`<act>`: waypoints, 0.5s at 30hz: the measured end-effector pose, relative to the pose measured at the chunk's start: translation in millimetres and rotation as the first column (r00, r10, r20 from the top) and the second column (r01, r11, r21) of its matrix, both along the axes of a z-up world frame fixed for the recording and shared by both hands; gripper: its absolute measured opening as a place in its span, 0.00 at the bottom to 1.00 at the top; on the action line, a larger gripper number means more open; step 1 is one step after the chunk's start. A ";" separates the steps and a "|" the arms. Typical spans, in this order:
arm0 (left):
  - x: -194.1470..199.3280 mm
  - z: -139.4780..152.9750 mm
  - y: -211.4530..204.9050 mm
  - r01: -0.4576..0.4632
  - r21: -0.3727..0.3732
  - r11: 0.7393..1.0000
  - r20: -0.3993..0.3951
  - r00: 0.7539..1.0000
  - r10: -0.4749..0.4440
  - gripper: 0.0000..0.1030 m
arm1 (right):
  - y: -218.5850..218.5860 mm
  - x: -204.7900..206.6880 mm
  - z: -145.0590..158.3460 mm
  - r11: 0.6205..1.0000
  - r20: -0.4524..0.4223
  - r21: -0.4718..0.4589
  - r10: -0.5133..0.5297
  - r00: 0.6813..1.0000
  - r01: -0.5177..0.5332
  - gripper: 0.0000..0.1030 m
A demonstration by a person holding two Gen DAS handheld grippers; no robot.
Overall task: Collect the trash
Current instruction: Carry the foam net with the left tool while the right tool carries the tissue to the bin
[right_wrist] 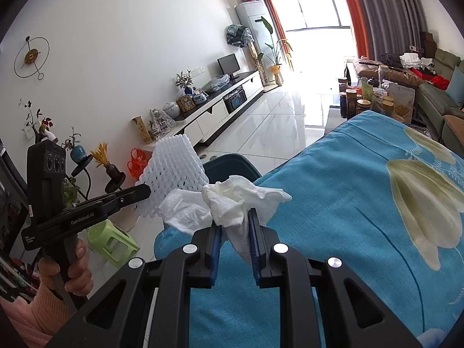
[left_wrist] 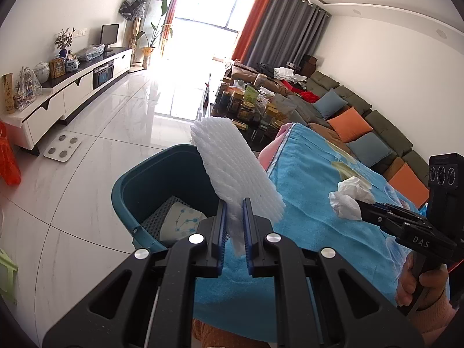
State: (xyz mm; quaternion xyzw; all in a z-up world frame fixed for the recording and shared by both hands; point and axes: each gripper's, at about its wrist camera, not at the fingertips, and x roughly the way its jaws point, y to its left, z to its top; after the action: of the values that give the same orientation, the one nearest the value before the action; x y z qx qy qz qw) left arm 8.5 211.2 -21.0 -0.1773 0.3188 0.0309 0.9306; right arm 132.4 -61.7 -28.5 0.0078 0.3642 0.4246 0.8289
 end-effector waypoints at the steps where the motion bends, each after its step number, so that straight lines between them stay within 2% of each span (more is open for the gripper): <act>1: 0.4 0.2 -1.5 -0.002 0.001 1.000 -0.001 1.000 0.002 0.11 | 0.5 0.0 -0.1 1.000 0.001 -0.001 0.002 1.000 -0.002 0.16; 15: -0.1 -1.9 5.0 -0.032 0.004 0.999 -0.005 0.999 0.032 0.11 | 8.5 3.1 -0.6 0.999 0.007 -0.010 0.030 1.000 -0.030 0.16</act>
State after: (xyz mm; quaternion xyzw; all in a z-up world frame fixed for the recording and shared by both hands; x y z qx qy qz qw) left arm 8.4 216.2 -22.9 -0.1806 0.3183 0.0467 0.9294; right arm 135.5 -53.1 -29.1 -0.0034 0.3633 0.4351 0.8238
